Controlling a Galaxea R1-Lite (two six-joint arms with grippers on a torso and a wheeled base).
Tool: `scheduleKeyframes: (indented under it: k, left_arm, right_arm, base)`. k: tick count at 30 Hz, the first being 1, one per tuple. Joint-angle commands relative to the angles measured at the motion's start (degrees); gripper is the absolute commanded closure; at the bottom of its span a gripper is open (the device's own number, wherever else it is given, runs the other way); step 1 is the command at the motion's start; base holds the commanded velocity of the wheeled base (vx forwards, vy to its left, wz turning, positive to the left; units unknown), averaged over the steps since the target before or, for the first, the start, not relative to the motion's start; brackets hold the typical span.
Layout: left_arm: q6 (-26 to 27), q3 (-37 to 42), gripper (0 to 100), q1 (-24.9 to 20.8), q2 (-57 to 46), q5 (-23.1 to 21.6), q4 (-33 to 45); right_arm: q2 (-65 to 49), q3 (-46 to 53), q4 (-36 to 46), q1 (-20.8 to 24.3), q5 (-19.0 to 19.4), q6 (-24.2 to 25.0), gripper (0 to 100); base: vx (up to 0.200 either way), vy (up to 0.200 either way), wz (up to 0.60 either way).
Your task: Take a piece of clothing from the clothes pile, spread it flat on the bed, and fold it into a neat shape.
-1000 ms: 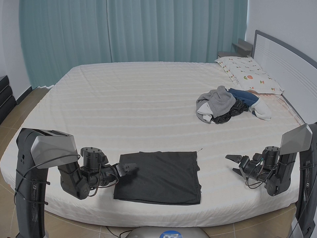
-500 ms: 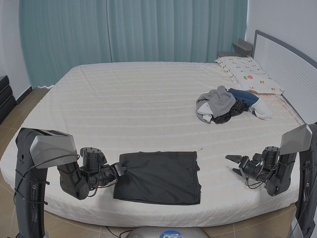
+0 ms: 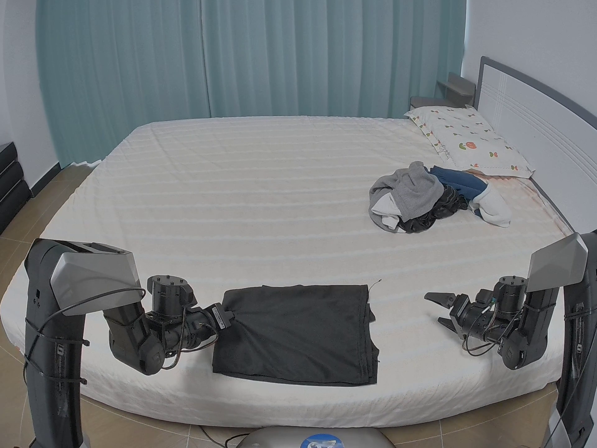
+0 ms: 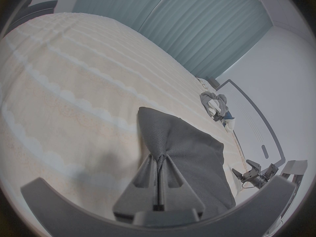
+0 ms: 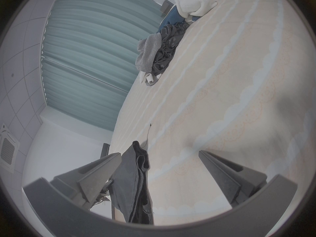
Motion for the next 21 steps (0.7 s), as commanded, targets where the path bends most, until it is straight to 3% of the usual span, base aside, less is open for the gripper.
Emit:
scheduleKeyframes:
  k: [1, 14, 21]
  left_arm:
    - [0.00, 0.19, 100, -0.05, -0.29, -0.04, -0.04]
    - [-1.85, 0.28, 100, -0.49, -0.64, 0.31, -0.04]
    - [-1.85, 0.36, 100, -0.49, -0.73, 1.81, -0.04]
  right_arm:
    - [-0.03, 0.01, -0.69, 0.02, 0.03, 0.00, 0]
    - [-0.03, 0.01, -0.69, 0.02, 0.03, 0.00, 0]
    - [-0.03, 0.10, -0.61, 0.02, 0.03, 0.00, 0]
  base:
    - [0.000, 0.000, 0.00]
    - [0.000, 0.000, 0.00]
    - [0.000, 0.200, 0.00]
